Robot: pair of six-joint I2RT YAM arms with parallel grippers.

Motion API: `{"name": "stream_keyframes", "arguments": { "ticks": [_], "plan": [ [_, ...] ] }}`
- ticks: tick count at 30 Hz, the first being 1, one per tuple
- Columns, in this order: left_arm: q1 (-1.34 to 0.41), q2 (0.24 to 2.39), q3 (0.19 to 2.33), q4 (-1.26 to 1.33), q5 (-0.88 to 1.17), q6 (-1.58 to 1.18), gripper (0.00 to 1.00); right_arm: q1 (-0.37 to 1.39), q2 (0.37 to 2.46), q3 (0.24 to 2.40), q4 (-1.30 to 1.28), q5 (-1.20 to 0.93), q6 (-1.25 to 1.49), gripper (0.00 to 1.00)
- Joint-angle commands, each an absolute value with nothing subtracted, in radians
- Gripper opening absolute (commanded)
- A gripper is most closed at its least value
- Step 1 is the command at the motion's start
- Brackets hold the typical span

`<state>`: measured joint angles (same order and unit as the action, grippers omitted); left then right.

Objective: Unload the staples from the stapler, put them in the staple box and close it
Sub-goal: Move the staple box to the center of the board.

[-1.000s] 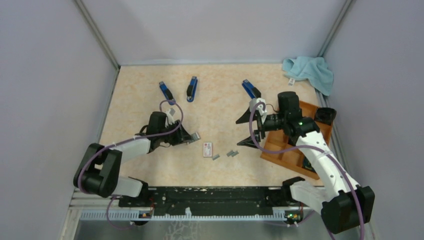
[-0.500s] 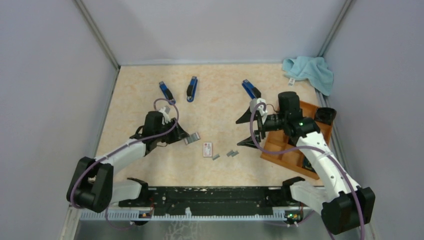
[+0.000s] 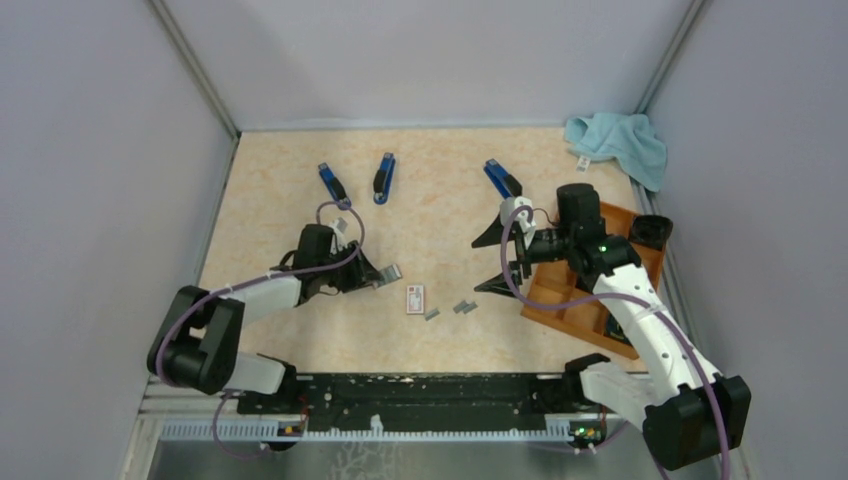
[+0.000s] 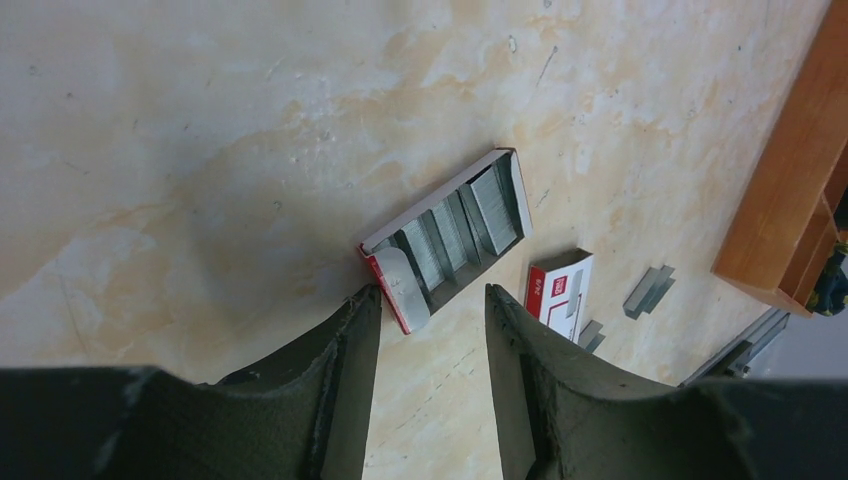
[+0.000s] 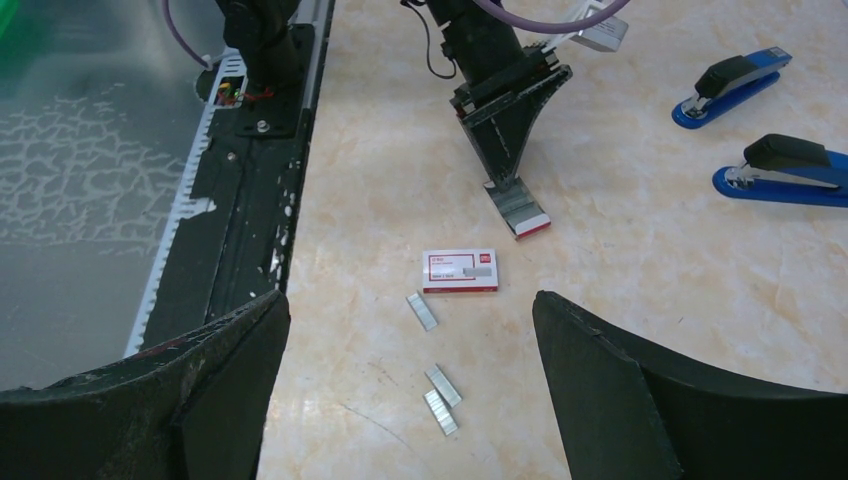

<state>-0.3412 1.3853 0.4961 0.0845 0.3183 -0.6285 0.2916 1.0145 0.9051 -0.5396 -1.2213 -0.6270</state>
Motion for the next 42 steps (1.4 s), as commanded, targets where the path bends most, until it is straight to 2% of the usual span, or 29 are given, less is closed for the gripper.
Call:
{"name": "stream_keyframes", "arguments": {
  "ticks": [1,11,27,38,42],
  "plan": [
    [-0.346,1.432,0.507,0.121,0.348,-0.638,0.49,0.299,0.989,0.934,-0.508,-1.256,-0.636,0.93],
    [-0.359,1.532,0.581,0.174,0.402,-0.652,0.41,0.299,0.99,0.934,-0.508,-1.256,-0.636,0.92],
    [-0.447,1.656,0.667,0.25,0.446,-0.691,0.4,0.3,0.991,0.927,-0.498,-1.257,-0.632,0.93],
    [-0.472,1.699,0.745,0.253,0.448,-0.657,0.42,0.298,0.986,0.905,-0.478,-1.26,-0.645,0.93],
    [-0.472,1.593,0.699,0.297,0.405,-0.617,0.52,0.289,0.976,0.879,-0.414,-1.268,-0.603,0.99]
  ]
}}
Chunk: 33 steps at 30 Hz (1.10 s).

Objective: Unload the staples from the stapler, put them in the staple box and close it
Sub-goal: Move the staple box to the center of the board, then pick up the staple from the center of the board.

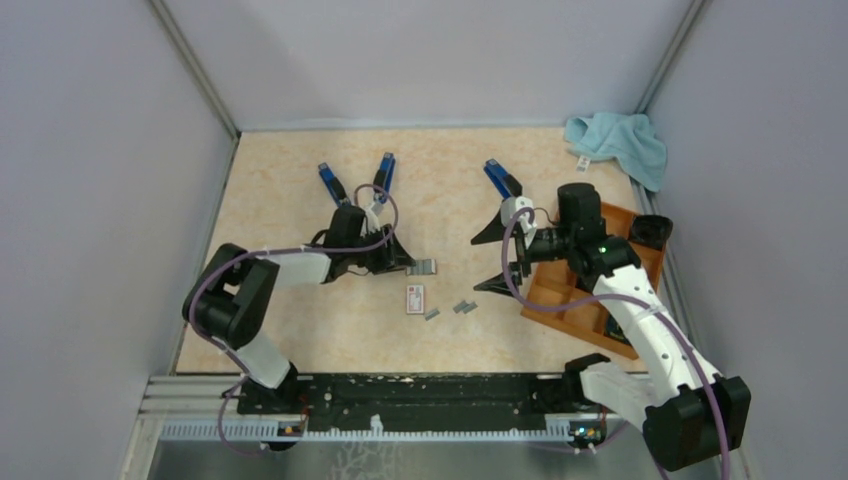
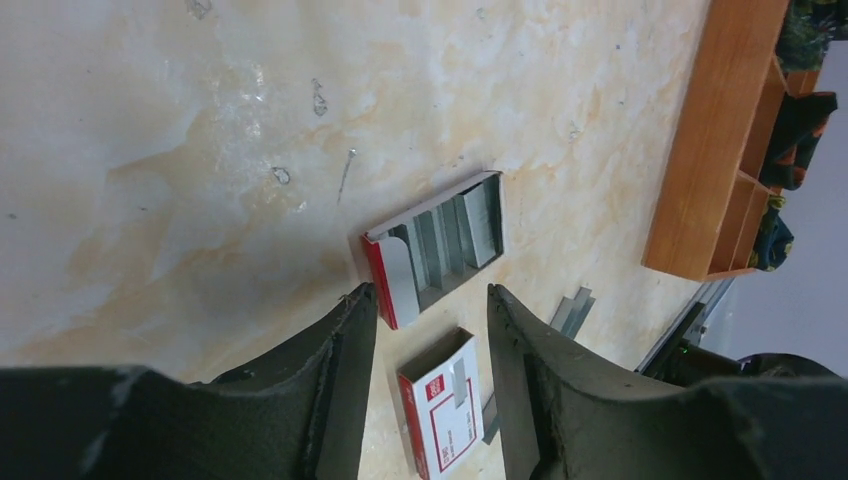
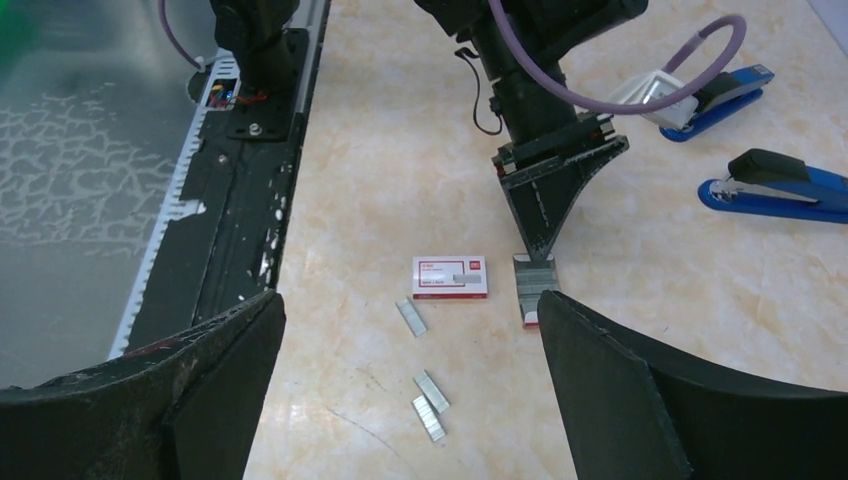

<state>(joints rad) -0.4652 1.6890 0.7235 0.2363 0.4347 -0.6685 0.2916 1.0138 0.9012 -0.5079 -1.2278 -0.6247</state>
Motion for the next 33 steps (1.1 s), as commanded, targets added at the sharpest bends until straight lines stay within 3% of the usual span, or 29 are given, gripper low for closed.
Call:
{"name": "stream_keyframes", "arguments": {
  "ticks": [1,5,9,14,17,21,24,27,33],
  "plan": [
    [-0.472,1.552,0.68,0.31,0.395,-0.601,0.54,0.285,0.975,0.871,-0.389,-1.276,-0.588,0.99],
    [-0.471,1.335,0.6,0.338,0.364,-0.514,0.62,0.279,0.976,0.863,-0.45,-1.325,-0.722,0.99],
    [-0.471,1.11,0.492,0.437,0.358,-0.471,0.77,0.279,1.006,0.912,-0.713,-1.377,-1.01,0.98],
    [-0.471,1.035,0.279,0.833,0.4,-0.537,0.99,0.281,1.022,0.949,-0.833,-1.329,-1.158,0.97],
    [-0.472,1.075,0.209,1.049,0.465,-0.582,0.99,0.28,1.008,0.902,-0.774,-1.29,-1.151,0.94],
    [-0.529,1.167,0.261,1.075,0.647,-0.605,0.97,0.28,0.977,0.862,-0.745,-1.199,-1.135,0.92],
    [-0.664,1.166,0.315,0.877,0.564,-0.497,0.95,0.278,0.977,0.877,-0.744,-1.162,-1.08,0.89],
    [-0.806,1.135,0.424,0.457,0.295,-0.36,0.94,0.276,0.991,0.898,-0.693,-1.124,-0.965,0.85],
    [-0.859,1.121,0.506,0.101,0.1,-0.404,0.87,0.275,1.018,0.956,-0.567,-0.943,-0.696,0.8]
  ]
}}
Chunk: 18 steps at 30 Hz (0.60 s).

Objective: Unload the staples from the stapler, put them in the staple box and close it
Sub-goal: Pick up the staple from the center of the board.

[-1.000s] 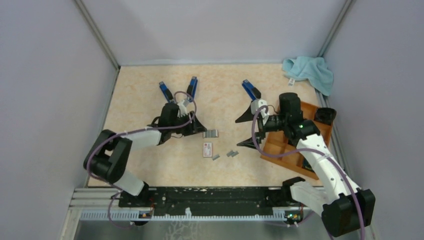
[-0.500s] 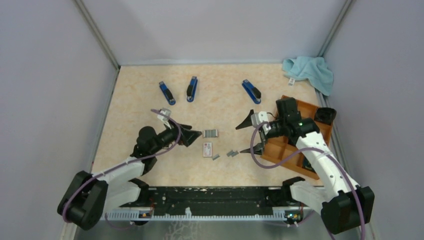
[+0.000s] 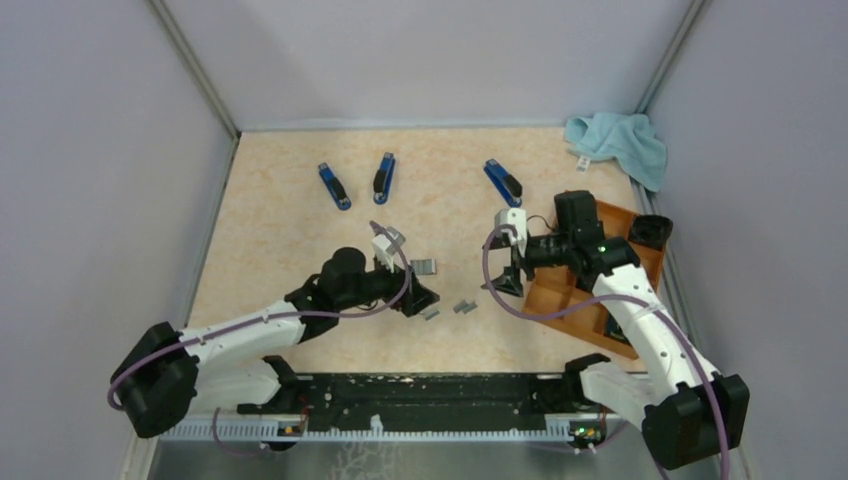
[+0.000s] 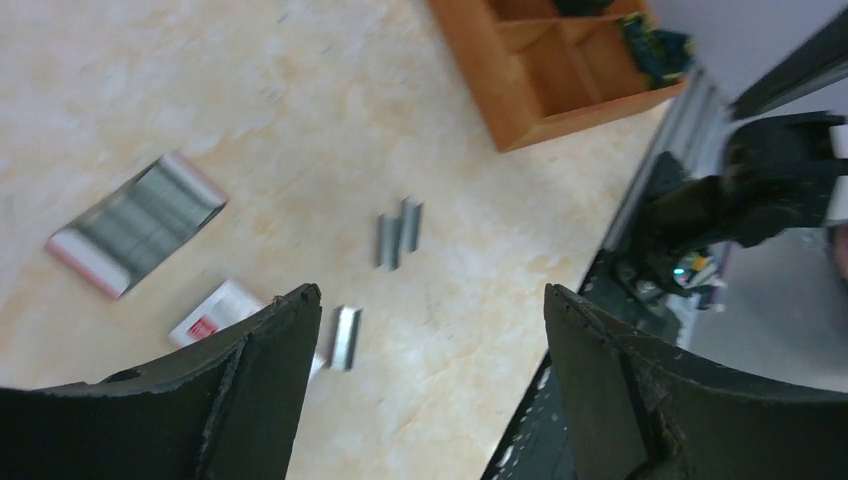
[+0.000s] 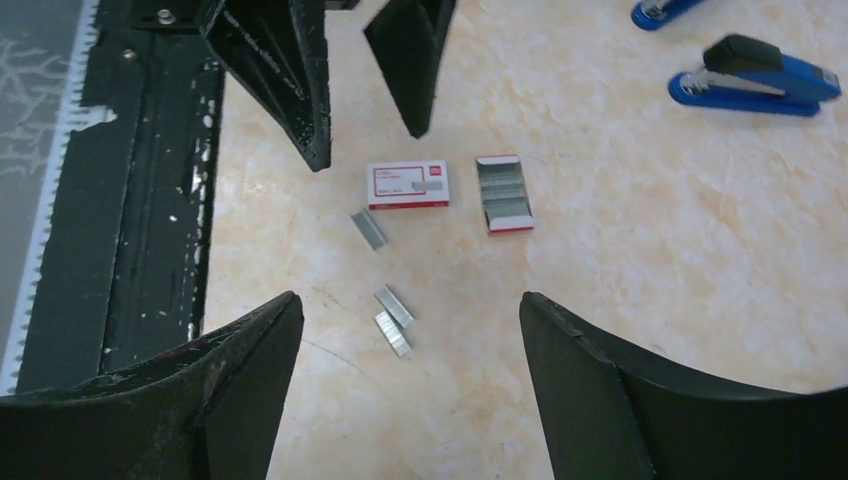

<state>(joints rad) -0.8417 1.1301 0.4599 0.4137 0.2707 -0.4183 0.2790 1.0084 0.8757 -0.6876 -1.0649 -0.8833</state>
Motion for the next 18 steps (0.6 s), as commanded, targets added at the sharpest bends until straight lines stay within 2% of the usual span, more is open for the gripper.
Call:
{"name": "stream_keyframes", "arguments": {
  "ticks": [1,3,9,18],
  "plan": [
    [-0.87,1.131,0.532,0.064,0.084,-0.409,0.84,0.273,1.016,0.957,-0.55,-0.922,-0.67,0.79],
    [-0.903,1.16,0.59,-0.003,0.052,-0.399,0.81,0.273,1.018,0.954,-0.515,-0.883,-0.617,0.77],
    [-0.968,1.27,0.699,-0.045,0.084,-0.337,0.58,0.272,1.024,0.94,-0.454,-0.806,-0.552,0.76],
    [-0.973,1.47,0.845,-0.149,0.149,-0.234,0.54,0.271,1.025,0.94,-0.44,-0.778,-0.53,0.74]
  ]
}}
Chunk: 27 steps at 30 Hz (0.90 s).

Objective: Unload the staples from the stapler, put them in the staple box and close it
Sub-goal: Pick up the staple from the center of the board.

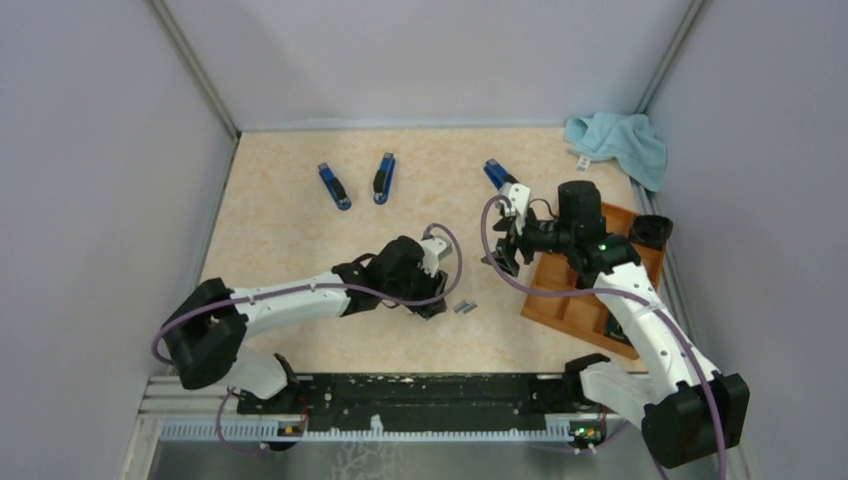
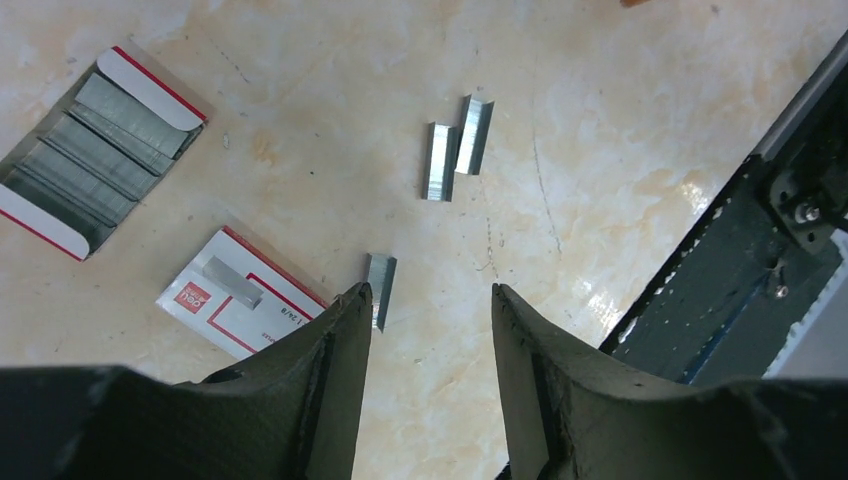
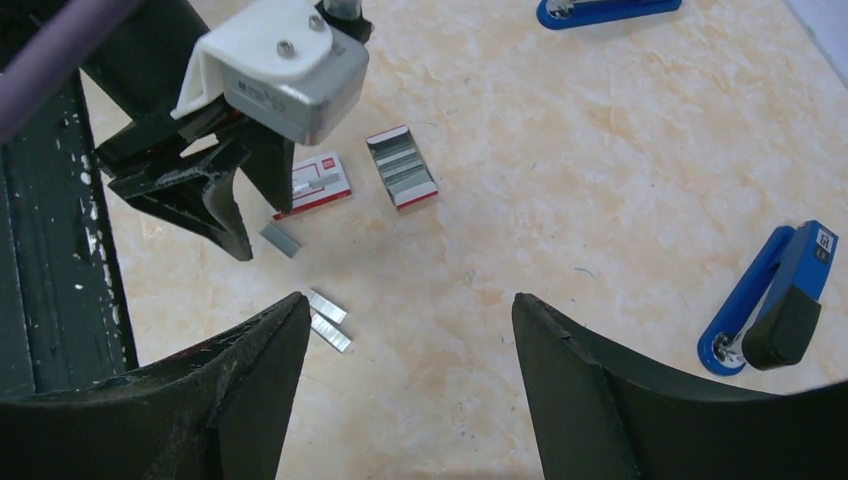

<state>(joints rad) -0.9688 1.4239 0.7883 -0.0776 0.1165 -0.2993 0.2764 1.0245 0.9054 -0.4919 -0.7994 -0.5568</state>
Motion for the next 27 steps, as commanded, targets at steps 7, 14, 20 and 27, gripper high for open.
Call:
{"name": "stream_keyframes", "arguments": {
  "ticks": [7,14,20,27],
  "plan": [
    [-0.973,1.543,0.896,-0.19,0.139,-0.193,0.52,0.271,1.028,0.941,-0.437,-0.764,-0.524,0.74],
    [-0.978,1.594,0.9,-0.191,0.169,-0.207,0.46,0.271,1.025,0.941,-0.432,-0.751,-0.519,0.74],
    [-0.988,1.607,0.907,-0.209,0.152,-0.209,0.45,0.271,1.026,0.939,-0.429,-0.754,-0.513,0.74],
    [-1.017,1.638,0.923,-0.263,0.08,-0.218,0.44,0.271,1.028,0.938,-0.427,-0.766,-0.511,0.74]
  ]
}}
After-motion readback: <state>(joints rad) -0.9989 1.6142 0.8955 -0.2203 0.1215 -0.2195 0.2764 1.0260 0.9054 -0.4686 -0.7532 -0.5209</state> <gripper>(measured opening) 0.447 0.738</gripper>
